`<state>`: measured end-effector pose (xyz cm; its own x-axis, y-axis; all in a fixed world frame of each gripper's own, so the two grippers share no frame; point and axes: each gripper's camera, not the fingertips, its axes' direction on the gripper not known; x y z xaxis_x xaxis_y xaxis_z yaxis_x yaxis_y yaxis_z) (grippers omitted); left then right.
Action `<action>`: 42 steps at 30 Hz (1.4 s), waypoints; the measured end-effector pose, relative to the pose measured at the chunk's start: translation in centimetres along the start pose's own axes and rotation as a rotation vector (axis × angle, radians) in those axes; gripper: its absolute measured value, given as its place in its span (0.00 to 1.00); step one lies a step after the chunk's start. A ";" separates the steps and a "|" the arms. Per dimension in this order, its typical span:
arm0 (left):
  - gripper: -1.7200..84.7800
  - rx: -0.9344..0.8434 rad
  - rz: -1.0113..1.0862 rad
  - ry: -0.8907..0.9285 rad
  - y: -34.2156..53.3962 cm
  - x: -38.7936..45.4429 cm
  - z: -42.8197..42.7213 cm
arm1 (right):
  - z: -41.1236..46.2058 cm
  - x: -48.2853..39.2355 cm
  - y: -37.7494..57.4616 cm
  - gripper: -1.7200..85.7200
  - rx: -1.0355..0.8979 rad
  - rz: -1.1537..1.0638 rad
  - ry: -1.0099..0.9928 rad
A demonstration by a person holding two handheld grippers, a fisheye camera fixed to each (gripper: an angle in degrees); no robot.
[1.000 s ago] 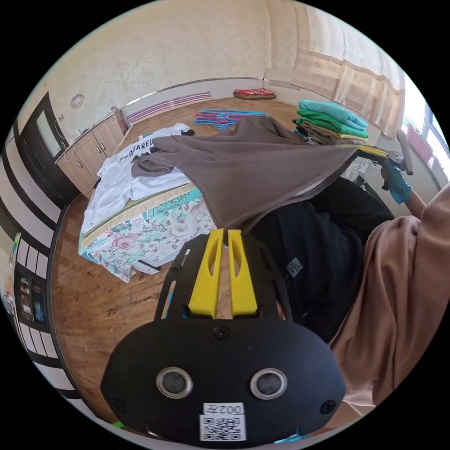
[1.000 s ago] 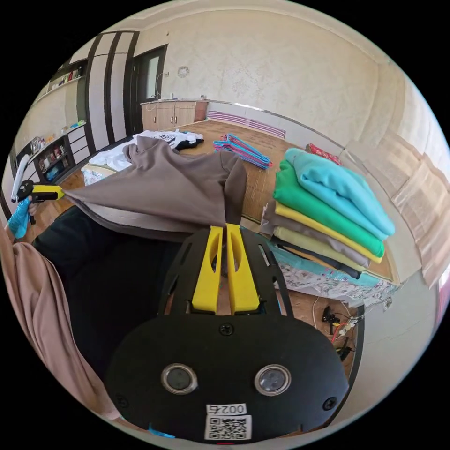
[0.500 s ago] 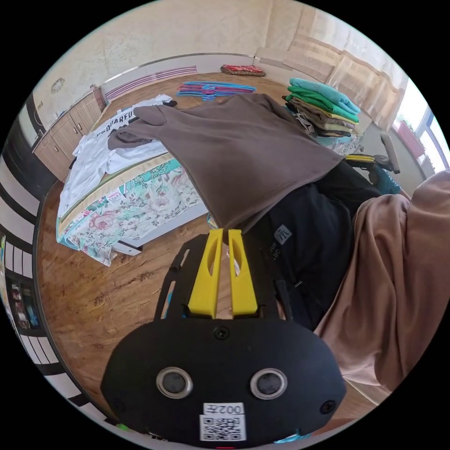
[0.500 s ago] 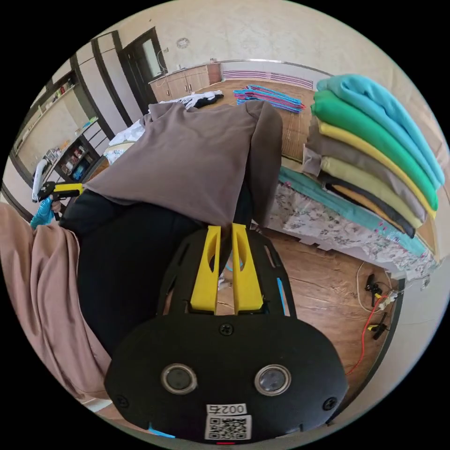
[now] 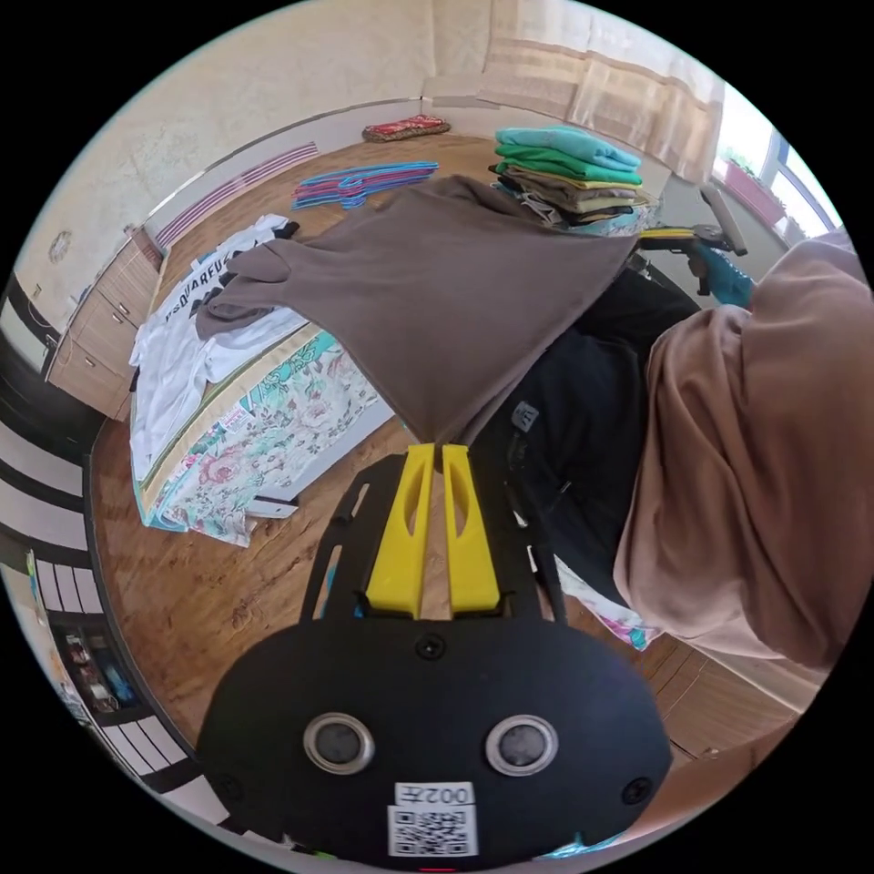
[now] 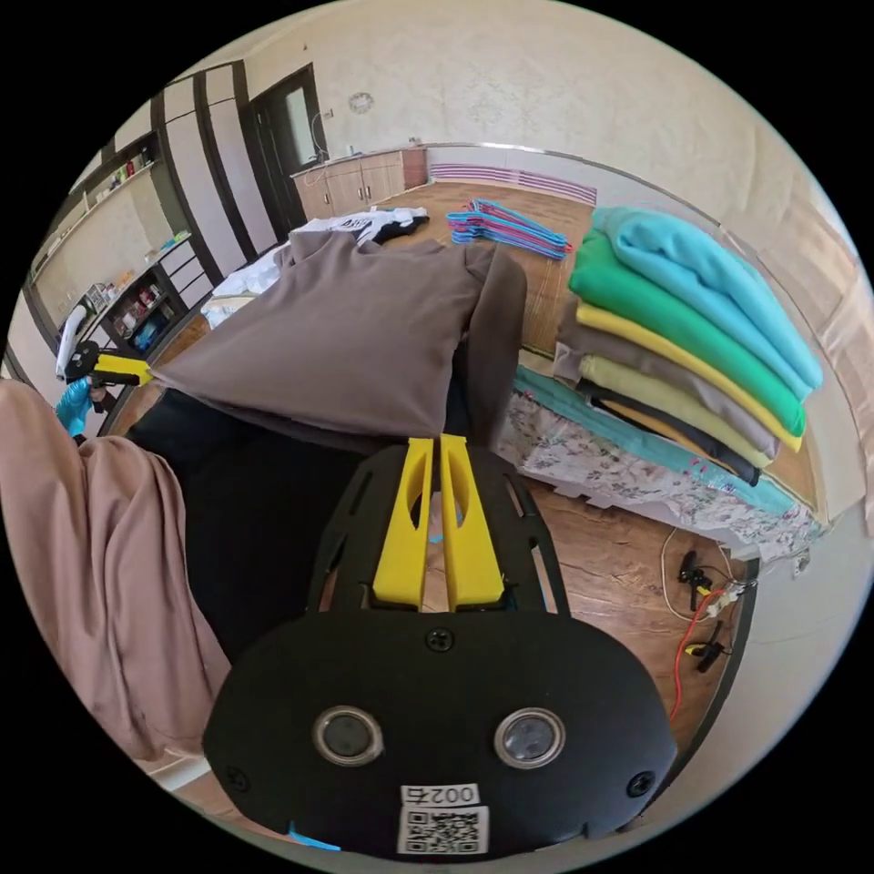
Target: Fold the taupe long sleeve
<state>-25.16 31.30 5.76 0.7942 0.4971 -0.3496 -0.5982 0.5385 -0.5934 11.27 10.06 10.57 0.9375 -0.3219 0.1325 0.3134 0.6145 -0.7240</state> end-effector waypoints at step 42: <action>0.04 0.215 -0.251 -0.048 -45.3 -25.9 8.6 | 18.1 4.4 -54.9 0.12 0.044 -0.193 -0.178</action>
<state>-19.53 -0.12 47.91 0.9167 0.3596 -0.1744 -0.3977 0.7770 -0.4880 0.95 -12.03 63.12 0.8703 -0.3069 0.3852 0.4917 0.5861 -0.6440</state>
